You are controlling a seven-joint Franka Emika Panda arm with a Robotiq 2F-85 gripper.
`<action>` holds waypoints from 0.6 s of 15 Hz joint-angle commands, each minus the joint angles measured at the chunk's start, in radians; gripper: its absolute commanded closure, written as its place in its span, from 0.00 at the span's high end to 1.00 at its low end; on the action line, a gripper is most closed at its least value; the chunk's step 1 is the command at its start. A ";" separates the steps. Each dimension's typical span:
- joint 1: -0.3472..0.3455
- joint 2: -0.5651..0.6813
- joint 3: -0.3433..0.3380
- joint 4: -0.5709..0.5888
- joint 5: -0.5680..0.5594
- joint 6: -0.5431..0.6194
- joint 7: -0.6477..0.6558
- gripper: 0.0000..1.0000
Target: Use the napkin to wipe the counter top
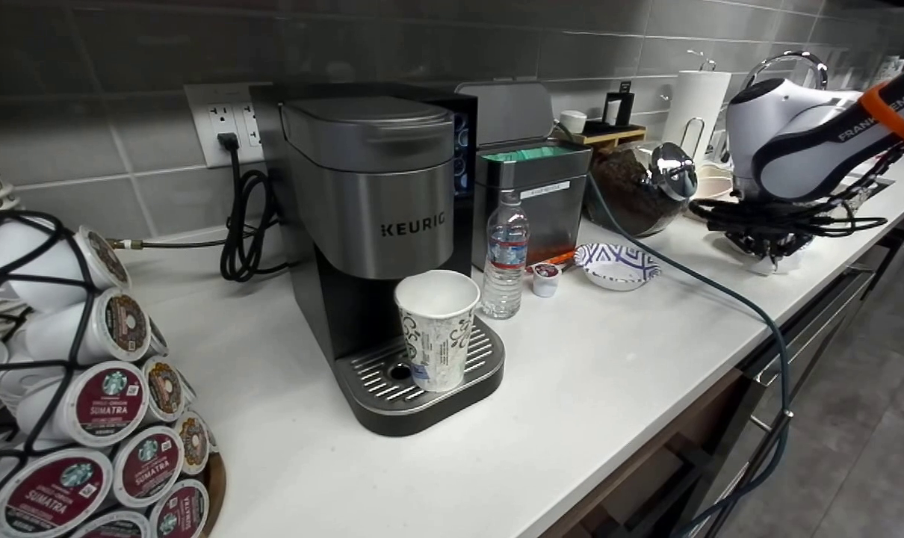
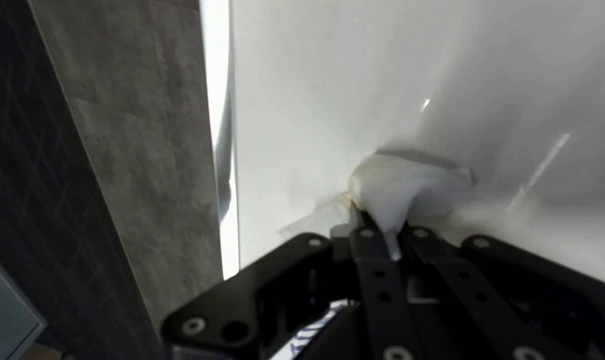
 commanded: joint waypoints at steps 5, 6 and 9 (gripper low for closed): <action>-0.021 -0.115 0.040 -0.107 -0.053 -0.215 -0.198 0.02; -0.017 -0.127 0.041 -0.130 -0.068 -0.243 -0.227 0.02; -0.015 -0.189 0.042 -0.212 -0.115 -0.285 -0.236 0.02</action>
